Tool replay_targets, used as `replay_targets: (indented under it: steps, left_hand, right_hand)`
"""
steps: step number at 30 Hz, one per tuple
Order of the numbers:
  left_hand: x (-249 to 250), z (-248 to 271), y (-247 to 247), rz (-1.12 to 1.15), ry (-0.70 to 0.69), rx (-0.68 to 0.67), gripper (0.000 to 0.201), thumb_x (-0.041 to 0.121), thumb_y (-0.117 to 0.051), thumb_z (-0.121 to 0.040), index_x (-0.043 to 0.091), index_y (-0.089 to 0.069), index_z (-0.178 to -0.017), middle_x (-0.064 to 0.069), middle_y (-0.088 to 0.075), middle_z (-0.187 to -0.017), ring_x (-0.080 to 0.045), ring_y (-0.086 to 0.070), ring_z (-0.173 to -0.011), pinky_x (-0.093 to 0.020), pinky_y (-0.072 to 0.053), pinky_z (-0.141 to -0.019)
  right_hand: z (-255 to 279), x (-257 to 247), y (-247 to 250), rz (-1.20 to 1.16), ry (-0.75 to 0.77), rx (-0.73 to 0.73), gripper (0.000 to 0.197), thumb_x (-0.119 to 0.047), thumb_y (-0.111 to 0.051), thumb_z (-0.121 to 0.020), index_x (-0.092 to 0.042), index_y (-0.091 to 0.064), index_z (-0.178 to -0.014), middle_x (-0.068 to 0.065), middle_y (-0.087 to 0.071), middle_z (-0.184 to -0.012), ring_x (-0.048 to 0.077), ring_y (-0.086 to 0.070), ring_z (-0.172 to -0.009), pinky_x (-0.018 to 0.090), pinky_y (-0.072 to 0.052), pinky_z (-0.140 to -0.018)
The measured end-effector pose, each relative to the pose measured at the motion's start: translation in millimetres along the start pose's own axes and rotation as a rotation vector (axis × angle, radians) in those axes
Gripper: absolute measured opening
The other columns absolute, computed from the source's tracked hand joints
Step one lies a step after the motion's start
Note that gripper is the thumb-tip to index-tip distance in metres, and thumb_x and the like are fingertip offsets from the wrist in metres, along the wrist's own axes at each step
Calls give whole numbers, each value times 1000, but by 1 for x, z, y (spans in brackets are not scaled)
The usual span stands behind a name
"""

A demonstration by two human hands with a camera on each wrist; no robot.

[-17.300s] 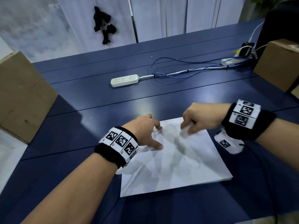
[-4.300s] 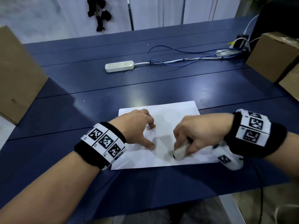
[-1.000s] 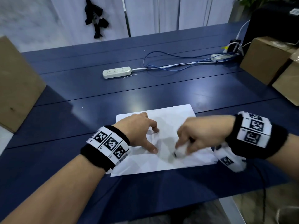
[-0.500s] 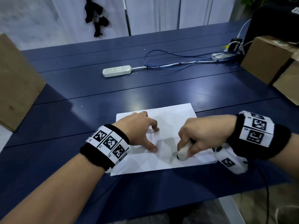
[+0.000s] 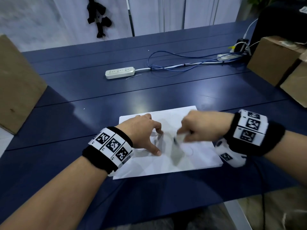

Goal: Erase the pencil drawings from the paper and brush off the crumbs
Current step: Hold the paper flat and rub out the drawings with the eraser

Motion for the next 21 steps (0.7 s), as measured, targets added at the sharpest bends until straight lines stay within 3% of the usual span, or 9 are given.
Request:
replay_targets:
  steps: [2,3,7,9,12,16,18,21]
  left_hand:
    - [0,1,0,8,3,2,70,69,-78,-62,42,-55,-122,6,-47,-116,-18,-51,-109,-30,-36,-75]
    - [0,1,0,8,3,2,69,69,-78,-62,42,-55,-122,6,-47,-116,-17,-51,-109,-31,-36,-74]
    - [-1,1,0,13,2,0,71,70,-78,-61,43,-55,-123,7,-46,-115,-18,-51,-109,-31,-38,-76]
    - [0,0,0,4,2,-1,72,71,-78,-60,43,-56,-123,7,-46,-114,-18,-51,-108,-31,-39,-76]
    - [0,-1,1,-2,5,0,70,70,-78,-60,43,-56,-121,7,-47,-113,-18,-51,-108,-31,-36,-73]
    - [0,1,1,6,9,-2,68,69,-78,-61,43,-55,-120,7,-46,-115,-17,-50,-109,-31,-34,-73]
    - [-1,1,1,15,9,1,68,69,-78,-61,44,-55,-120,7,-46,-115,-17,-51,-108,-30,-35,-73]
    - [-1,1,0,9,6,2,71,70,-78,-60,44,-55,-121,7,-46,-113,-17,-51,-108,-31,-37,-74]
  right_hand:
    - [-7,19,13,93,-100,111,18,-33,-57,-89,-21,-70,-95,2,-59,-72,22,-53,-75,33,-49,-64]
    - [-7,26,12,91,-113,118,19,-34,-57,-89,-21,-70,-95,4,-60,-73,24,-53,-74,37,-49,-67]
    - [15,-10,-10,-87,104,-54,30,-37,-62,-86,-26,-71,-113,0,-62,-83,9,-47,-72,25,-43,-69]
    - [27,-30,-23,-146,192,-166,35,-46,-58,-85,-27,-71,-111,-1,-59,-82,8,-48,-73,23,-44,-67]
    - [15,-13,-14,-75,88,-99,26,-37,-62,-87,-28,-71,-109,-1,-63,-85,9,-50,-76,24,-43,-69]
    - [0,21,9,81,-110,92,19,-33,-55,-90,-21,-69,-91,5,-61,-75,25,-56,-80,41,-50,-71]
    - [5,13,1,47,-31,56,17,-32,-58,-89,-22,-70,-94,2,-60,-75,22,-56,-77,38,-49,-71]
    - [23,-18,-21,-158,125,-154,28,-38,-66,-85,-31,-70,-112,-9,-58,-79,3,-50,-70,22,-44,-69]
Point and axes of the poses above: each hand's wrist, its own z-axis away from the middle knuckle, its own y-axis out of the back of the hand, x = y × z, the point moved 9 cm from there along -z, towards the middle knuckle
